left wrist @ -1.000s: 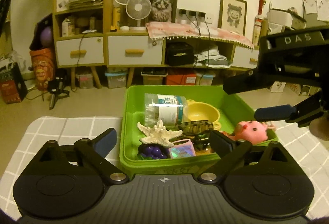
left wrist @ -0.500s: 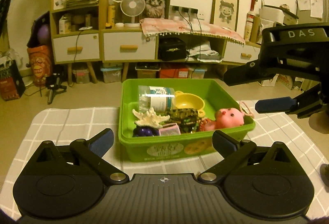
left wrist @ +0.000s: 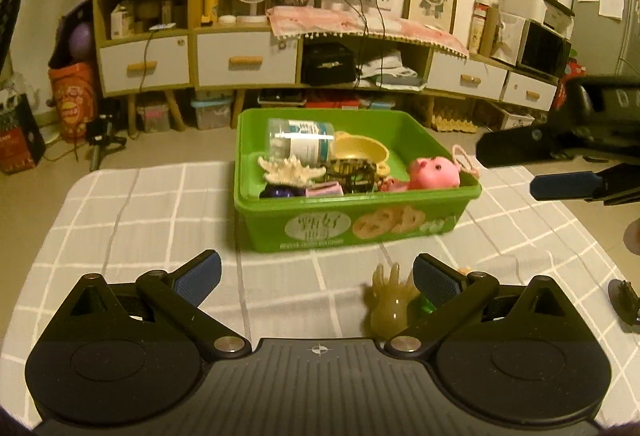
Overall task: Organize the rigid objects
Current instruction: 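Open both grippers over the bin, then withdraw toward the hand toy and corn toy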
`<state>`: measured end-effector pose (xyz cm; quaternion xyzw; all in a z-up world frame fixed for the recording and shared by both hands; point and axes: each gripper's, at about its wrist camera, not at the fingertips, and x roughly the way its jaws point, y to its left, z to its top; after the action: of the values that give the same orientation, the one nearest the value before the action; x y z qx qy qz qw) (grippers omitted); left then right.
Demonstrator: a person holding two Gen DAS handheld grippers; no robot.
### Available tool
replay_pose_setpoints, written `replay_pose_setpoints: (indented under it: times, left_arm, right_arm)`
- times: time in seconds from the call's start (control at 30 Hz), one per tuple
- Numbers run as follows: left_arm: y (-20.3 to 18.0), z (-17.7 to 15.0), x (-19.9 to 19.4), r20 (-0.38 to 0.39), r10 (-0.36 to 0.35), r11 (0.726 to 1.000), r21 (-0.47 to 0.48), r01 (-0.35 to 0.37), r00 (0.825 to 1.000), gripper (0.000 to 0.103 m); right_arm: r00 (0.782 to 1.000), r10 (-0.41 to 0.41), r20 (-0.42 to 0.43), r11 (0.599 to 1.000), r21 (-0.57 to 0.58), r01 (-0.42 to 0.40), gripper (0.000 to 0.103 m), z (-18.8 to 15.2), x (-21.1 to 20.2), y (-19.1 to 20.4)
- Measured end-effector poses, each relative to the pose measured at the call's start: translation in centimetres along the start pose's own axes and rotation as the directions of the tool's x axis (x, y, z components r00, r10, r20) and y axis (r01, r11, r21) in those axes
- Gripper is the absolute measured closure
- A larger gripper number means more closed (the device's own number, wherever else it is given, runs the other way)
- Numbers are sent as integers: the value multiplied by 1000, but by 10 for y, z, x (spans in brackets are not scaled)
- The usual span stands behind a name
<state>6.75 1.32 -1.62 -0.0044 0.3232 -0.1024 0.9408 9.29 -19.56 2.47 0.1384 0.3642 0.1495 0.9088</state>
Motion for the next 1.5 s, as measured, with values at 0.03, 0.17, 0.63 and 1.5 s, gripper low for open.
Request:
replay_pose_setpoints:
  times: [0.03, 0.17, 0.63, 1.5]
  left_arm:
    - [0, -3, 0, -6, 0, 1000, 0, 0, 1000, 2]
    - [2, -11, -3, -21, 1, 1000, 8, -1, 1000, 2]
    - [-5, -36, 1, -50, -15, 998, 64, 18, 999, 2]
    - [-28, -41, 60, -128, -174, 981, 61, 183, 976, 69]
  right_arm:
    - [1000, -6, -3, 1000, -11, 6, 42, -2, -1, 0]
    - [1000, -22, -5, 998, -62, 21, 39, -11, -6, 1]
    - [996, -67, 52, 959, -272, 79, 24, -45, -12, -1]
    - [990, -131, -55, 960, -257, 112, 23, -56, 24, -49]
